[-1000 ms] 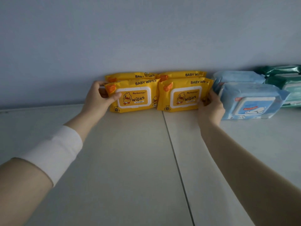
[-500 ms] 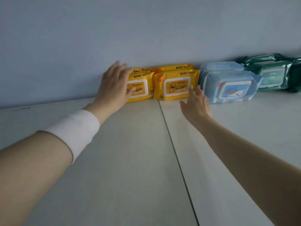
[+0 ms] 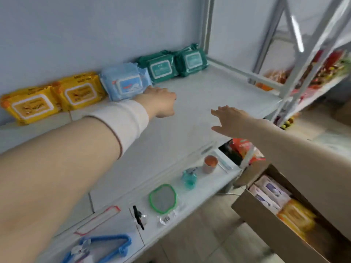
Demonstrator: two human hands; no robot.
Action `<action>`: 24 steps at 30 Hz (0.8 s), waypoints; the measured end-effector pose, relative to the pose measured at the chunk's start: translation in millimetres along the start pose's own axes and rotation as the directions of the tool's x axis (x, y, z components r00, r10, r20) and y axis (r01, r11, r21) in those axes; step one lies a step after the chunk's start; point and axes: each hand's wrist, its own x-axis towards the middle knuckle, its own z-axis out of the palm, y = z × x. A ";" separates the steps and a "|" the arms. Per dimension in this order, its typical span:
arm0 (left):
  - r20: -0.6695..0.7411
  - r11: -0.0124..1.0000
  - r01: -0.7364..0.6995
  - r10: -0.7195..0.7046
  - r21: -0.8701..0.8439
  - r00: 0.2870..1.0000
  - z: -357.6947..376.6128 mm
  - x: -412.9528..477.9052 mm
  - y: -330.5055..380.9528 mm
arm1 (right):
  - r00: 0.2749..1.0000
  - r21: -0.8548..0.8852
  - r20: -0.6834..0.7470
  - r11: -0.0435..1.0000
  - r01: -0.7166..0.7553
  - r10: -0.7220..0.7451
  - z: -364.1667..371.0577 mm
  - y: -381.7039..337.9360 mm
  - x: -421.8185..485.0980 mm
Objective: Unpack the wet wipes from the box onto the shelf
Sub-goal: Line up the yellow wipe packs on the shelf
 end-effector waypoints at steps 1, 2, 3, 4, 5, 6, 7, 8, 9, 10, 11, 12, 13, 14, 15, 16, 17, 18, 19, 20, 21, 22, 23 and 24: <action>-0.001 0.998 -0.065 0.065 -0.015 0.998 -15.9 9.7 39.5 | 0.996 0.009 0.055 0.998 -0.065 0.065 6.1 38.4 -21.3; -0.002 0.991 -0.130 0.130 -0.029 0.992 -30.2 18.5 78.9 | 0.987 0.017 0.098 0.992 -0.128 0.126 13.3 75.1 -41.1; -0.004 0.980 -0.193 0.193 -0.044 0.981 -42.6 26.1 117.8 | 0.975 0.030 0.126 0.982 -0.188 0.183 21.5 110.0 -60.2; -0.004 0.966 -0.252 0.252 -0.063 0.968 -52.5 33.4 155.2 | 0.961 0.046 0.143 0.969 -0.245 0.236 29.7 142.0 -78.9; -0.004 0.948 -0.307 0.308 -0.083 0.951 -60.6 39.7 190.2 | 0.945 0.055 0.158 0.953 -0.299 0.287 38.1 170.0 -96.8; 0.002 0.928 -0.359 0.361 -0.098 0.932 -66.3 46.4 224.2 | 0.925 0.058 0.172 0.934 -0.351 0.337 48.3 197.1 -113.3; 0.008 0.906 -0.410 0.413 -0.103 0.911 -70.4 53.0 256.4 | 0.902 0.059 0.192 0.913 -0.405 0.388 59.1 221.3 -129.3; 0.015 0.883 -0.460 0.463 -0.099 0.886 -72.4 60.6 287.7 | 0.877 0.060 0.211 0.890 -0.452 0.431 69.8 243.6 -144.0; 0.023 0.858 -0.506 0.509 -0.091 0.860 -73.2 67.8 317.2 | 0.852 0.057 0.235 0.868 -0.493 0.468 80.8 263.8 -157.0; 0.037 0.832 -0.549 0.553 -0.079 0.833 -72.5 76.4 345.7 | 0.826 0.051 0.269 0.849 -0.526 0.496 92.6 284.5 -168.4; 0.055 0.808 -0.586 0.590 -0.062 0.806 -70.6 85.4 373.2 | 0.800 0.048 0.304 0.830 -0.556 0.518 102.7 302.2 -179.0; 0.080 0.785 -0.618 0.619 -0.042 0.781 -67.6 94.7 398.7 | 0.771 0.039 0.341 0.811 -0.584 0.539 115.8 320.3 -187.2; 0.111 0.760 -0.649 0.647 -0.026 0.754 -63.5 104.8 422.9 | 0.743 0.039 0.370 0.789 -0.613 0.558 131.1 338.9 -193.1; 0.143 0.738 -0.675 0.671 -0.024 0.728 -56.6 116.6 446.1 | 0.717 0.043 0.398 0.769 -0.637 0.572 147.7 356.0 -197.3; 0.165 0.721 -0.692 0.688 -0.039 0.707 -48.9 128.4 467.7 | 0.694 0.051 0.423 0.749 -0.661 0.583 165.6 370.8 -200.8; 0.187 0.706 -0.705 0.703 -0.064 0.686 -40.2 140.8 489.5 | 0.674 0.068 0.440 0.727 -0.684 0.593 184.5 385.5 -204.0; 0.212 0.689 -0.720 0.719 -0.089 0.662 -31.4 151.1 508.9 | 0.651 0.089 0.462 0.698 -0.710 0.602 201.6 395.1 -208.0; 0.253 0.668 -0.737 0.735 -0.103 0.629 -21.0 159.7 526.7 | 0.621 0.115 0.493 0.662 -0.741 0.609 220.3 402.1 -212.6; 0.293 0.644 -0.757 0.749 -0.110 0.594 -9.6 166.9 544.0 | 0.591 0.138 0.526 0.624 -0.769 0.612 240.4 406.0 -218.3; 0.329 0.624 -0.773 0.758 -0.112 0.564 2.9 174.8 560.6 | 0.565 0.162 0.562 0.589 -0.792 0.605 261.6 408.9 -223.8; 0.355 0.610 -0.784 0.763 -0.118 0.540 15.7 181.1 575.9 | 0.542 0.181 0.596 0.559 -0.810 0.592 281.0 408.4 -228.1; 0.382 0.603 -0.787 0.763 -0.130 0.522 29.0 185.7 590.2 | 0.521 0.200 0.626 0.526 -0.827 0.580 303.9 409.1 -232.5; 0.403 0.601 -0.785 0.763 -0.151 0.506 42.6 188.5 603.4 | 0.499 0.219 0.659 0.491 -0.843 0.563 323.5 408.4 -236.5; 0.426 0.607 -0.773 0.758 -0.183 0.494 57.2 189.3 615.7 | 0.483 0.235 0.695 0.467 -0.853 0.533 341.1 408.1 -239.2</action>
